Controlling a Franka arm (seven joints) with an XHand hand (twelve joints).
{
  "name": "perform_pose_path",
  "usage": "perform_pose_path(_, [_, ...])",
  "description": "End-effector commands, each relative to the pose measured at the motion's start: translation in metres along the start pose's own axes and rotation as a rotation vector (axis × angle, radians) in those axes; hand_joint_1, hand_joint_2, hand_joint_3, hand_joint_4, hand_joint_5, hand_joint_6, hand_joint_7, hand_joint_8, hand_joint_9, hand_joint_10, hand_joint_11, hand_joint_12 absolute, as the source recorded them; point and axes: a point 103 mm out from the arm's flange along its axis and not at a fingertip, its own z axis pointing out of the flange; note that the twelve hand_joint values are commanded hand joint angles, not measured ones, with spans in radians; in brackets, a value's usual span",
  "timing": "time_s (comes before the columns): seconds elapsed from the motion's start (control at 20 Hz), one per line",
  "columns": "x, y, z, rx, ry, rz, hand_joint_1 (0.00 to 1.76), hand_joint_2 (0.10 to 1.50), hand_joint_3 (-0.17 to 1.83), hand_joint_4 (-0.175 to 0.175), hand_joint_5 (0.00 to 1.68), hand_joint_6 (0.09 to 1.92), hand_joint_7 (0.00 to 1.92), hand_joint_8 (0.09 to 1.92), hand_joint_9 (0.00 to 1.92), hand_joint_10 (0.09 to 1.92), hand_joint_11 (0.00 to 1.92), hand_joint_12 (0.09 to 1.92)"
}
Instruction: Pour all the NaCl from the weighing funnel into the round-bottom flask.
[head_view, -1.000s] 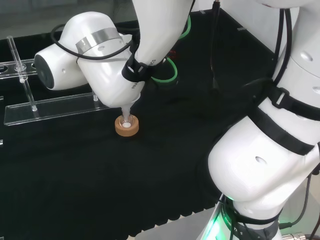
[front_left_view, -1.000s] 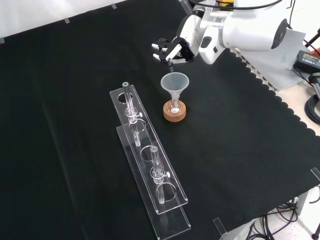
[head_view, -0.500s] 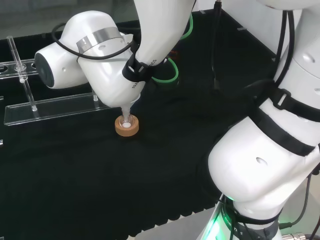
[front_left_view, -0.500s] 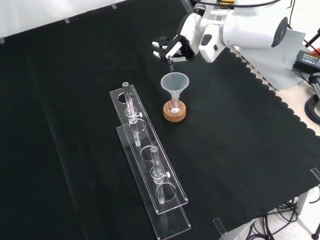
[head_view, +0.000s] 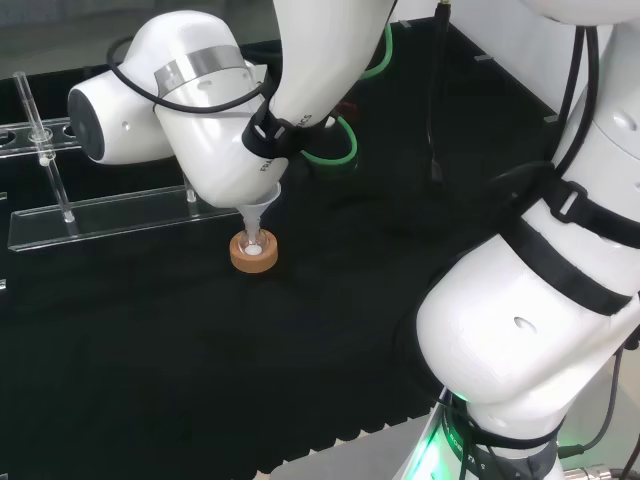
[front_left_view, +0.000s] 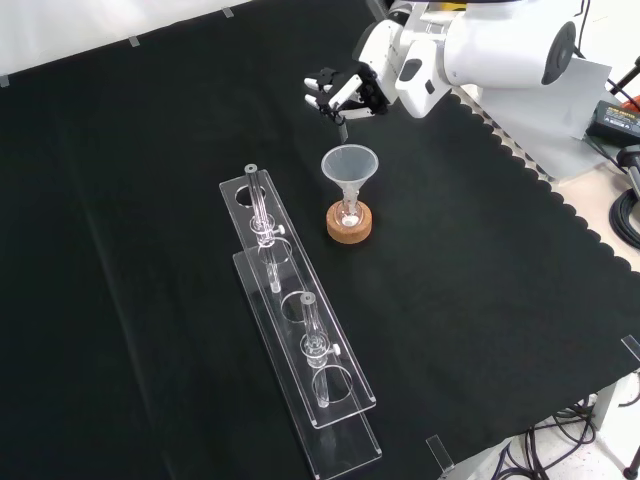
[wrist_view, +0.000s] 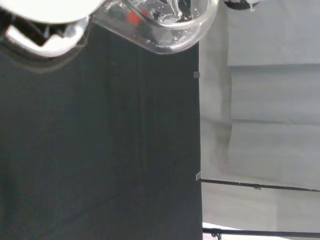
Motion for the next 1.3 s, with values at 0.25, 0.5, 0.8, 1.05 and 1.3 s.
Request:
perform_pose_path(0.25, [-0.009,-0.006,0.003,0.017,0.05,0.053,1.17,0.46,0.89,0.175,1.48,0.41,1.85,0.09,1.43,0.19,0.43,1.35])
perform_pose_path(0.5, [-0.012,-0.01,0.012,0.043,0.084,0.084,1.17,0.46,0.89,0.175,1.48,0.41,1.85,0.09,1.42,0.19,0.44,1.35])
perform_pose_path(0.8, [-0.017,-0.015,0.022,0.055,0.17,0.168,1.17,0.46,0.89,0.175,1.48,0.41,1.85,0.09,1.42,0.19,0.44,1.35])
perform_pose_path(1.05, [-0.018,-0.02,0.035,0.082,0.281,0.245,1.17,0.46,0.9,0.175,1.47,0.41,1.86,0.09,1.42,0.18,0.44,1.35])
perform_pose_path(1.3, [-0.018,-0.026,0.048,0.098,0.405,0.326,1.17,0.46,0.9,0.175,1.47,0.41,1.86,0.09,1.42,0.18,0.45,1.35])
